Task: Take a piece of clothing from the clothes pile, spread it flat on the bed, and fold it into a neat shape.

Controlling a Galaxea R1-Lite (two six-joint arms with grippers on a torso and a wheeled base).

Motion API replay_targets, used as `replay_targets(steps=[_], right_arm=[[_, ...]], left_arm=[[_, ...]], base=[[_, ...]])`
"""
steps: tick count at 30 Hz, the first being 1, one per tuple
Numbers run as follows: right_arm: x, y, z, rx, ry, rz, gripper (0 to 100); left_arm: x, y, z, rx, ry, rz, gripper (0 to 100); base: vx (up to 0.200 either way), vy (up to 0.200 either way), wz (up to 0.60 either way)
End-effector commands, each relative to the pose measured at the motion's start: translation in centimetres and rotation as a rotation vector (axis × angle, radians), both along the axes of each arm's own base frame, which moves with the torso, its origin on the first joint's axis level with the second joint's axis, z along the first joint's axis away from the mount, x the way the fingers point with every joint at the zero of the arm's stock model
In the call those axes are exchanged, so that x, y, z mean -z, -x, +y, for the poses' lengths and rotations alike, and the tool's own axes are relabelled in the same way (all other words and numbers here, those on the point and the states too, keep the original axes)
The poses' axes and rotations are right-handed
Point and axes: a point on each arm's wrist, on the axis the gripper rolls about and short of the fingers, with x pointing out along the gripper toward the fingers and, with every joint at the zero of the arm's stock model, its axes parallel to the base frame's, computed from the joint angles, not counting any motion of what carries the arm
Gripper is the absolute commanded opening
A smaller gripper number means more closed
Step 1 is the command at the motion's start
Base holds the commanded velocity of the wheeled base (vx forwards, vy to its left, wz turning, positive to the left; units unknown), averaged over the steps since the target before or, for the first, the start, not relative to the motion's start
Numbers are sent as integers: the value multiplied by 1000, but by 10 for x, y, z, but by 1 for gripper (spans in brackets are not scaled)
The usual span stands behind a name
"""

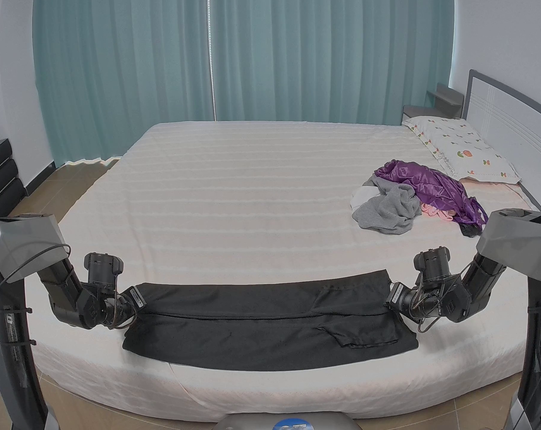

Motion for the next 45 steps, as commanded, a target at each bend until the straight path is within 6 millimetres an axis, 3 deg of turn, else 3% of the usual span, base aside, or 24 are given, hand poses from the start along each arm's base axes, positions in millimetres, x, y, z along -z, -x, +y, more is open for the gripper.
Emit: replay_targets(steps=[1,6,13,18,21,25,26,36,43,44,45], right_arm=[[-2,0,-1,7,-8,-13,100],[-22,-1,-11,33,-34,-74,100],[-19,-15,-17,82,-115,-88,100],[-11,-27,-20,92,-201,-87,100],[-9,-28,-20,93,-200,-84,100],[-8,-29,-20,93,-200,-86,100],[-8,-29,-20,93,-200,-86,100],[-19,-37,-15,77,-204,-135,100],[-19,-36,-5,14,-173,-148,100],[-18,-37,-2,-4,-168,-154,100],[-18,-37,2,-26,-165,-166,100]], left_arm=[[0,1,-2,5,2,1,100],[-17,1,-4,2,9,-45,100],[-39,-23,0,-43,49,-167,100],[-8,-64,1,-26,28,-178,100],[8,-69,-1,10,-9,-133,100],[12,-66,1,11,-14,-114,100],[12,-65,2,9,-14,-111,0],[4,-73,10,-97,41,-175,0],[7,-67,9,-109,55,-150,0],[7,-66,9,-110,56,-147,100],[8,-65,9,-109,56,-141,100]], base=[[0,0,0],[0,0,0],[0,0,0],[0,0,0],[0,0,0],[0,0,0],[0,0,0],[0,0,0],[0,0,0],[0,0,0],[0,0,0]])
